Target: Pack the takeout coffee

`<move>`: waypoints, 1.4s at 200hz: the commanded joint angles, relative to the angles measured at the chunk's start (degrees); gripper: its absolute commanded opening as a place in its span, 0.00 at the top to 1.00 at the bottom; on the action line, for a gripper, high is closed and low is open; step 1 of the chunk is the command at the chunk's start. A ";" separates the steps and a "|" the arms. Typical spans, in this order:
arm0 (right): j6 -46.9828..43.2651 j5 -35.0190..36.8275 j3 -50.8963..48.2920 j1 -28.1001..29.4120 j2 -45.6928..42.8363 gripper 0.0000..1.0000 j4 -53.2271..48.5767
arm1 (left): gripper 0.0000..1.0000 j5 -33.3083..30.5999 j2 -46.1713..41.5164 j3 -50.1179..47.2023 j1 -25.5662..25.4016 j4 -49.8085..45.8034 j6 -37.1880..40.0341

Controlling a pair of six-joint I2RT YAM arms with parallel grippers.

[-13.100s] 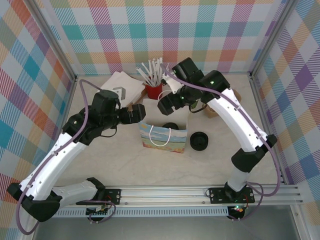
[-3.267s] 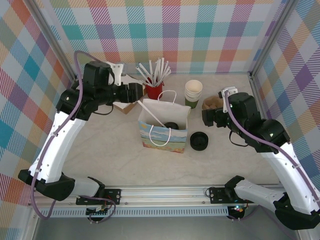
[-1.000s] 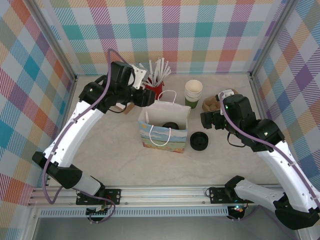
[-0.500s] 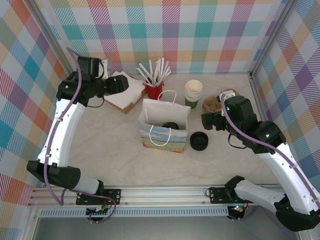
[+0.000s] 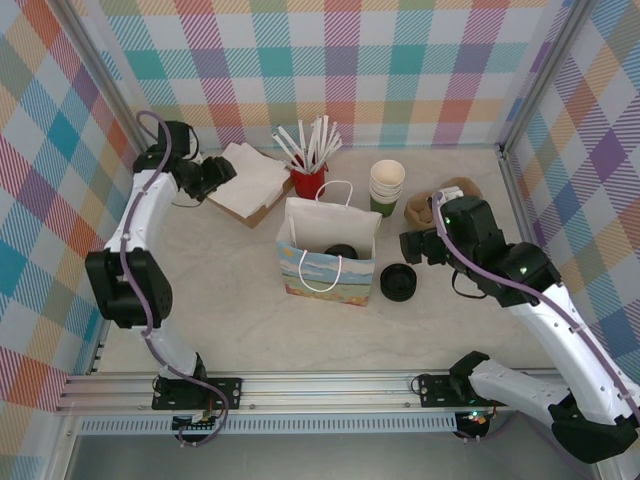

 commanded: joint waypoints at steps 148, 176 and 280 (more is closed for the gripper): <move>-2.27 1.82 -1.18 -0.22 4.98 0.00 1.99 | 0.51 -5.34 18.88 9.49 1.43 -0.03 -1.71; -2.22 1.73 -1.20 -0.22 5.05 0.00 2.08 | 0.49 -5.31 19.42 9.21 1.36 -0.31 -1.72; -2.08 1.57 -1.29 -0.22 5.39 0.00 2.12 | 0.46 -5.53 21.16 9.68 1.42 -0.47 -1.95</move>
